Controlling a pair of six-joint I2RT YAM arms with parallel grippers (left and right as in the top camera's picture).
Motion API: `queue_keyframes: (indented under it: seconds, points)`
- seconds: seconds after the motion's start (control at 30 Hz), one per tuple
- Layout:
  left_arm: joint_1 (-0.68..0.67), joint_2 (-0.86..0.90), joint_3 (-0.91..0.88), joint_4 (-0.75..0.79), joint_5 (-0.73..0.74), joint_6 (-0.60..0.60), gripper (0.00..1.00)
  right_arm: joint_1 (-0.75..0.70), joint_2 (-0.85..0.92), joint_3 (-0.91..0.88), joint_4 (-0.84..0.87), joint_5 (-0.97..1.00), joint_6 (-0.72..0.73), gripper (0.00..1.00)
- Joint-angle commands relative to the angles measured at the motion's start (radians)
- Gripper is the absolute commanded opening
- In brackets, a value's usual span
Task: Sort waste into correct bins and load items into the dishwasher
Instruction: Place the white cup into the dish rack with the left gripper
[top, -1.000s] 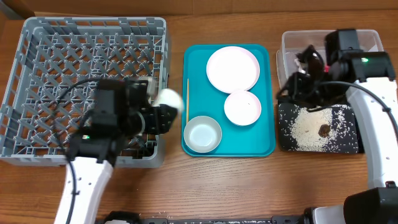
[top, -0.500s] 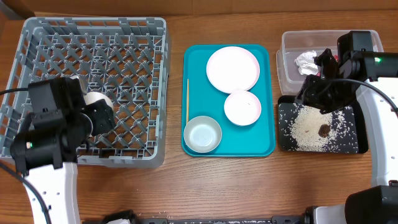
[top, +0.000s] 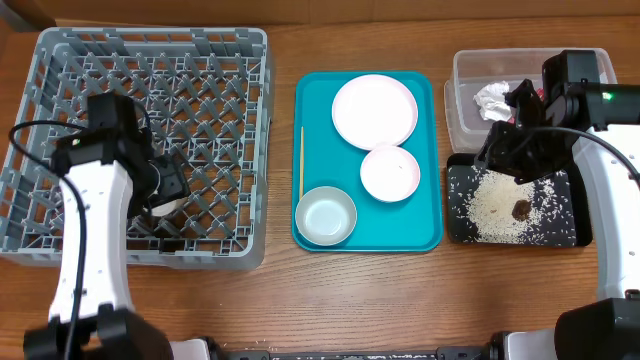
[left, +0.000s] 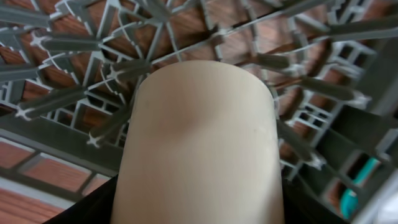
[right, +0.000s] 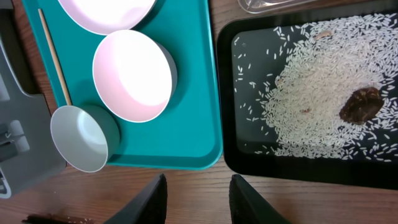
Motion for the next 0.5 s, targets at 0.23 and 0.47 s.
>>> queue_keyframes:
  seconds: [0.23, 0.47]
  points:
    - [0.017, 0.137, 0.011, 0.004, -0.047, 0.015, 0.48, 0.001, -0.011, 0.008, -0.006, 0.010, 0.000, 0.35]
    - [0.016, 0.133, 0.065, -0.015, -0.027, 0.010, 1.00, 0.001, -0.011, 0.008, -0.007, 0.010, 0.000, 0.35]
